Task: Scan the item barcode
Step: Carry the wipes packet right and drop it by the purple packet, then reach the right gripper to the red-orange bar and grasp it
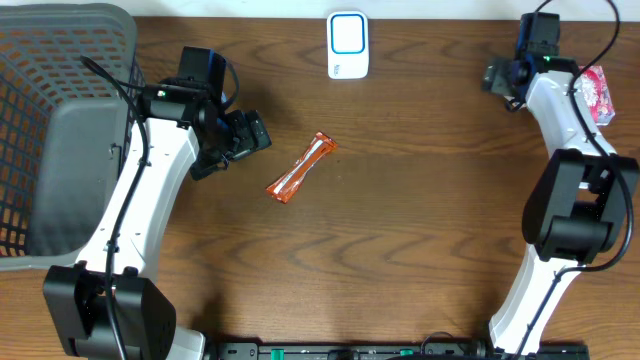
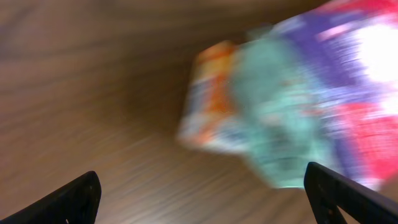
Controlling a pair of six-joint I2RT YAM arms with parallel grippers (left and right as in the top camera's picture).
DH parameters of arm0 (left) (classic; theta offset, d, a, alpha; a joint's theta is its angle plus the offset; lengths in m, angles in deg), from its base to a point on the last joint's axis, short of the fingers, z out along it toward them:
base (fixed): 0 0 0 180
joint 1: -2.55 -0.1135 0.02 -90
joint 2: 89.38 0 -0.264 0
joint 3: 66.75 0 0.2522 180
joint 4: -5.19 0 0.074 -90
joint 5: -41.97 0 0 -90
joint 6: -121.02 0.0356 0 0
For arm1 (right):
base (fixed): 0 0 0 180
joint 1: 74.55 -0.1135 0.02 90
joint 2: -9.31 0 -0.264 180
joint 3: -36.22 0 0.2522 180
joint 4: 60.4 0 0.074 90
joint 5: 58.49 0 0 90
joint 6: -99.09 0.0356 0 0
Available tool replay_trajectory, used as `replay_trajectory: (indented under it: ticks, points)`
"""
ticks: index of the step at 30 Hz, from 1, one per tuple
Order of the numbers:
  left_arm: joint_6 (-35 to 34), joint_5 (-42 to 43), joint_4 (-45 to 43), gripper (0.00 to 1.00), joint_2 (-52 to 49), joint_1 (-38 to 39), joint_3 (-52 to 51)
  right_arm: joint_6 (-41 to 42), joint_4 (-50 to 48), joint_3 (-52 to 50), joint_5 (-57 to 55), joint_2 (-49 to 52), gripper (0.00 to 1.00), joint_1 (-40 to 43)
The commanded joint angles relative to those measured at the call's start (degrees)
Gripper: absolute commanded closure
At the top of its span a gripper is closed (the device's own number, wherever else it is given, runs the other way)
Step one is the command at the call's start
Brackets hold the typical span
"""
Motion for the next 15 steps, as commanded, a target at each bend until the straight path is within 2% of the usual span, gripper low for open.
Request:
replay_trajectory:
  ticks: [1,7,10,15]
  points:
    - [0.3,-0.6,0.3,0.02,-0.3,-0.1,0.6,2.1,1.7,0.8,21.6,-1.9,0.01,-3.7]
    - [0.3,-0.6,0.3,0.02,-0.3,-0.1,0.6,8.6,3.7,0.7,48.5,-1.9,0.03,-11.2]
    - [0.3,-0.6,0.3,0.02,-0.3,-0.1,0.6,8.6,5.9,0.7,50.2,-1.8,0.02,-15.5]
    - [0.3,-0.6,0.3,0.02,-0.3,-0.1,0.6,8.7,10.5,0.7,46.7,-1.8,0.01,-23.1]
